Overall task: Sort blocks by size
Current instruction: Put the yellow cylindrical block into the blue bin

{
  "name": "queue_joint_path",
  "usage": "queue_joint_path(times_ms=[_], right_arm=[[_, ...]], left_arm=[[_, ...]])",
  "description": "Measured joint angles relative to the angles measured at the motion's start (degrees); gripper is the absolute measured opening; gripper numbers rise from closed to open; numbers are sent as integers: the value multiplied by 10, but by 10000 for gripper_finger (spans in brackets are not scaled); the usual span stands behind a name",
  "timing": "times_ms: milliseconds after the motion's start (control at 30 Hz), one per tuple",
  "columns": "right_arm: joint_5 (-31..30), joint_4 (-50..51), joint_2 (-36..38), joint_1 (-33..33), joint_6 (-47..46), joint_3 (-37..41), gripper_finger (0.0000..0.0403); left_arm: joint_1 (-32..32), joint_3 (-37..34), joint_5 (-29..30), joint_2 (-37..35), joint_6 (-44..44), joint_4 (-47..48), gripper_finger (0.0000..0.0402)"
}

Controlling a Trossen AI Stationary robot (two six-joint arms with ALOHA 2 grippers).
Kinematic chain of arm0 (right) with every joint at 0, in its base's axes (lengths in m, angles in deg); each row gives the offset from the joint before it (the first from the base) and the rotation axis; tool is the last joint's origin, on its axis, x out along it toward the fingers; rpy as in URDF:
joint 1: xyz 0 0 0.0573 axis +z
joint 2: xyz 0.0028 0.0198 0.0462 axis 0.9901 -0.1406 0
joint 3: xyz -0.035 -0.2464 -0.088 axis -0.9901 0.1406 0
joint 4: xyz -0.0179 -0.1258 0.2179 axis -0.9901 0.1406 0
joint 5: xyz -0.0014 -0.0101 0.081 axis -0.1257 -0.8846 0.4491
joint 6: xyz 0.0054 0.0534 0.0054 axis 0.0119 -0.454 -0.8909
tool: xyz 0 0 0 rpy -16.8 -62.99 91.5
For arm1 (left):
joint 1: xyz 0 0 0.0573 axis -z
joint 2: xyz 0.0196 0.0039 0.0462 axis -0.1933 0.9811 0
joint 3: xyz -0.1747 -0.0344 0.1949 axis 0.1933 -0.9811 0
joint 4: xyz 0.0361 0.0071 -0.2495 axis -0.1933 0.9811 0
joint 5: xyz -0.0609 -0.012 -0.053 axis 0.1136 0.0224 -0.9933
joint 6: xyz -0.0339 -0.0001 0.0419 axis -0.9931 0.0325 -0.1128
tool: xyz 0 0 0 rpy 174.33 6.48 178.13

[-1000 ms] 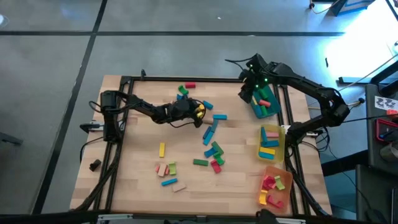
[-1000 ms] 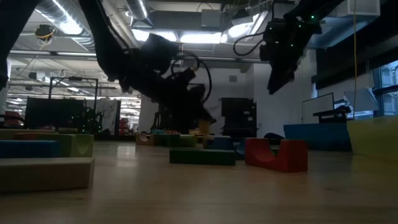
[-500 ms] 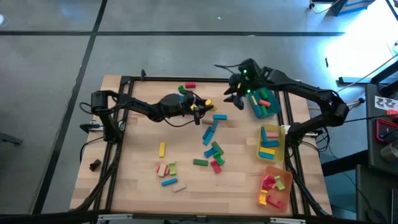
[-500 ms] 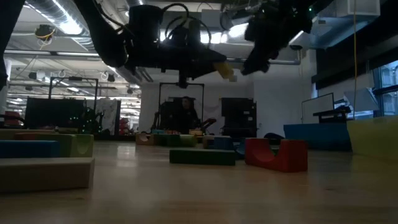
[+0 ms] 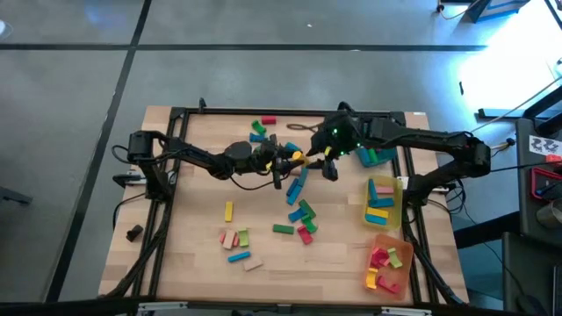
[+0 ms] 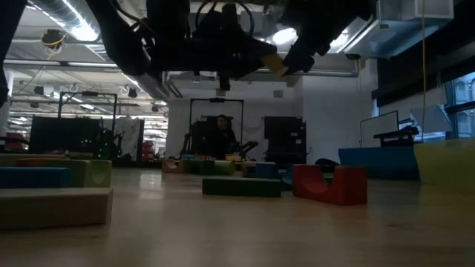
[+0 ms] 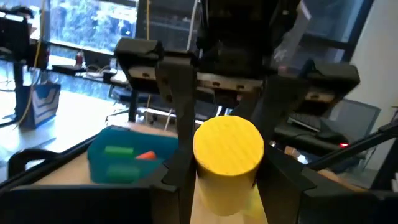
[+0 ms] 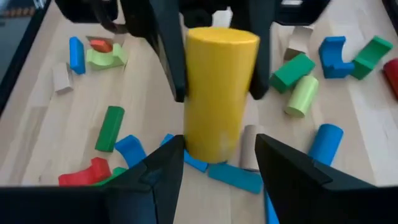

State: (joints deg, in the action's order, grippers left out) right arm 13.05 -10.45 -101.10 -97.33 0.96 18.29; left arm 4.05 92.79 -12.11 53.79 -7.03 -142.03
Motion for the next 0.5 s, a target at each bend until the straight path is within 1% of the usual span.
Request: queue_joint_path(times_ms=[100, 300, 367, 500], right_arm=[[-8, -9, 0, 22, 0, 0, 200], [-12, -47, 0, 56, 0, 0, 197], [-12, -47, 0, 62, 0, 0, 187], [-11, -43, 0, 62, -4, 0, 143]], left_arm=[[9, 0, -2, 0, 10, -16, 123], [23, 0, -4, 0, 18, -16, 124], [27, 0, -3, 0, 35, -16, 124], [35, 0, 0, 0, 69, -15, 124]])
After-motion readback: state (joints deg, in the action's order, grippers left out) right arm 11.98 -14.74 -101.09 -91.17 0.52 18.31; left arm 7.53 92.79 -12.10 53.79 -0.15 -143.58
